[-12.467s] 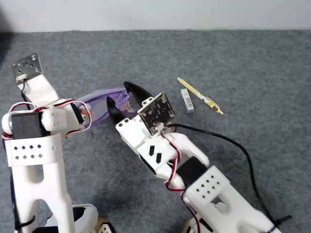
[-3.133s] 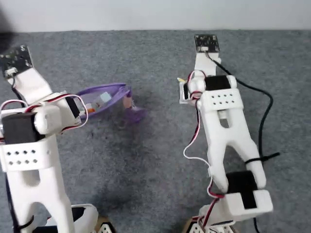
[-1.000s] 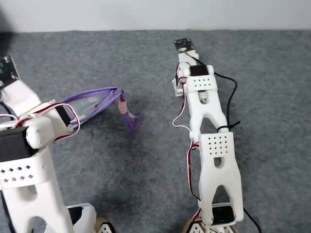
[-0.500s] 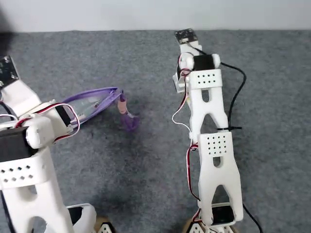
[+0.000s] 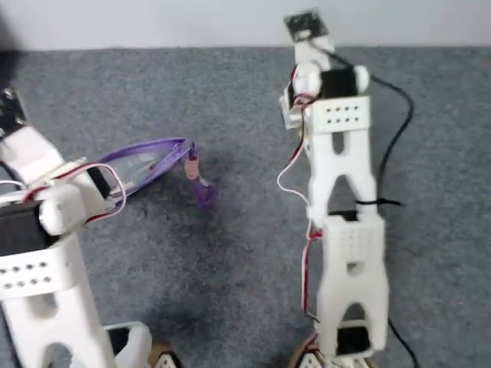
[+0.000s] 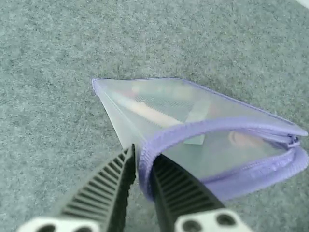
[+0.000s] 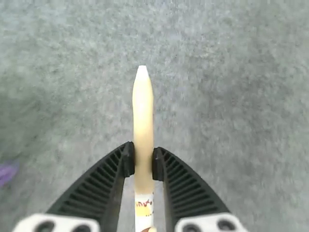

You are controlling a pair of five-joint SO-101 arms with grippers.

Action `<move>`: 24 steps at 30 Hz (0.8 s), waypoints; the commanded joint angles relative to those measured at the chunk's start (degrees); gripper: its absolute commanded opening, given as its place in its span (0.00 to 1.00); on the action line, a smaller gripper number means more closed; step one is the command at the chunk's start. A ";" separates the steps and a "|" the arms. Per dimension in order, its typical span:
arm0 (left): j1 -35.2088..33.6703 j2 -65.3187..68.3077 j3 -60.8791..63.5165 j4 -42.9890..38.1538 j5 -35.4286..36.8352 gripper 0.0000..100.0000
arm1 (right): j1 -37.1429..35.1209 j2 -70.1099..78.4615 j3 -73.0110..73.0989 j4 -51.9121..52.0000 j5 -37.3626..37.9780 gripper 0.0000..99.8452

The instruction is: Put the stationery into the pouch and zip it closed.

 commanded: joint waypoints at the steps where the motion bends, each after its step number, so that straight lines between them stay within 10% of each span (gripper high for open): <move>1: 0.00 -0.70 0.13 0.09 0.35 0.01 | -2.33 -17.80 13.80 2.51 0.00 0.01; 12: 0.00 -0.53 0.22 0.09 0.35 0.01 | -12.97 -52.18 46.77 2.15 -1.32 0.01; 24: 0.00 -1.05 4.44 0.00 0.35 0.01 | -27.38 -71.25 58.55 -9.36 -22.95 0.01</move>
